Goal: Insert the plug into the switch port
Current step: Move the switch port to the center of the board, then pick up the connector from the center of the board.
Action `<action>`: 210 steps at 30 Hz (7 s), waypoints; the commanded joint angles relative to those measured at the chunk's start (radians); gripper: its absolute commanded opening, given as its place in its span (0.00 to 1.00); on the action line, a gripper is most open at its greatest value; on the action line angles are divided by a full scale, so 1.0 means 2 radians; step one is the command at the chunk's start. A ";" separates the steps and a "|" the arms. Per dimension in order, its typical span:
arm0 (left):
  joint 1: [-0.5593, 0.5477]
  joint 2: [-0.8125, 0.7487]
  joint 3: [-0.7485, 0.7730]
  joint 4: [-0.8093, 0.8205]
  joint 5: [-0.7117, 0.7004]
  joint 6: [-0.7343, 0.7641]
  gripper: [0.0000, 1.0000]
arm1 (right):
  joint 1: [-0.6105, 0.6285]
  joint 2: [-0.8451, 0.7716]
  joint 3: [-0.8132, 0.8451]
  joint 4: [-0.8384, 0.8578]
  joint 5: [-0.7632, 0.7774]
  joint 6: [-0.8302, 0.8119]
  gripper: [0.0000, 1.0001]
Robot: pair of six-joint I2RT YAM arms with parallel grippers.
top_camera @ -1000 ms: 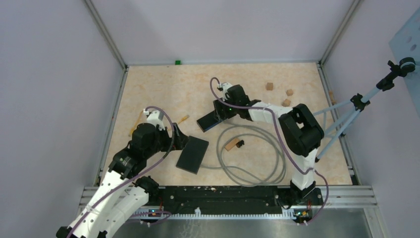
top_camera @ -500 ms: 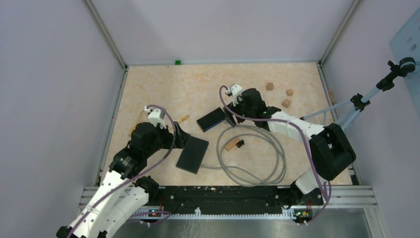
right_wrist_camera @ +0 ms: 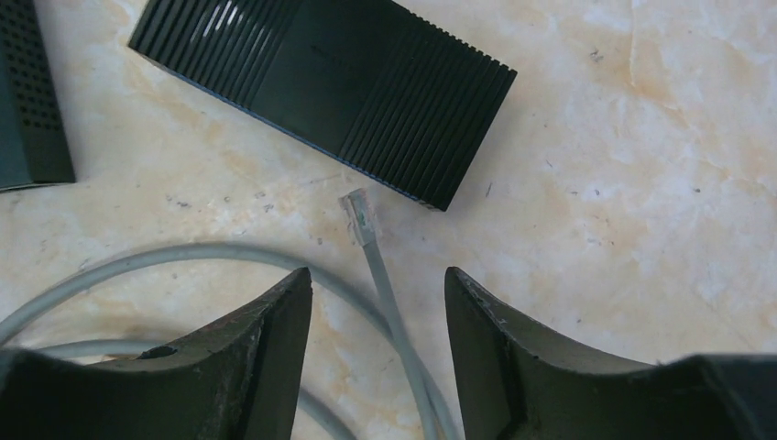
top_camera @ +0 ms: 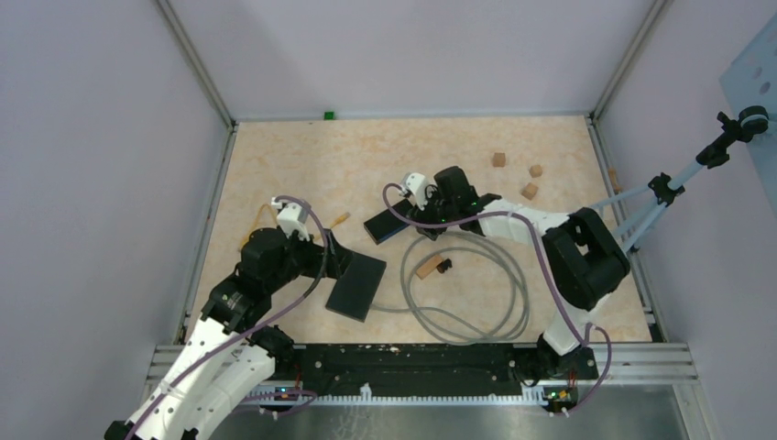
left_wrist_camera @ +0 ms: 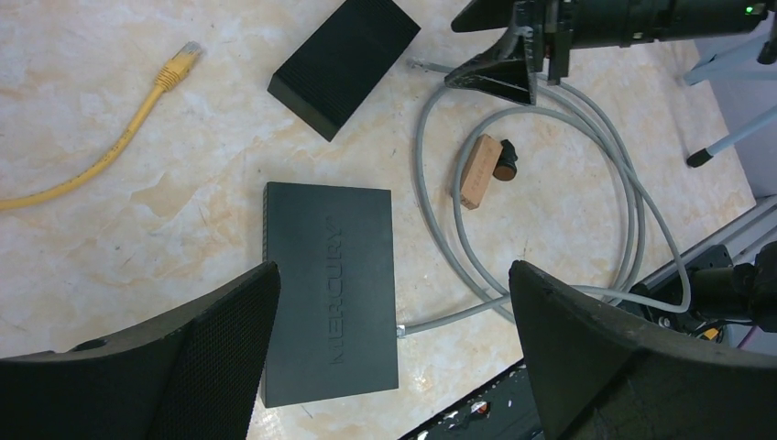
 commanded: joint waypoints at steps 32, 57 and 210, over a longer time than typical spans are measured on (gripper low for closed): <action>0.002 -0.082 -0.036 0.300 0.076 0.103 0.99 | 0.003 -0.185 0.016 -0.005 -0.027 0.084 0.00; -0.042 0.039 0.039 0.428 0.424 0.222 0.87 | 0.156 -0.411 -0.094 0.149 -0.192 0.161 0.00; -0.109 -0.014 0.007 0.575 0.485 0.081 0.00 | 0.384 -0.378 -0.182 0.456 0.016 0.079 0.36</action>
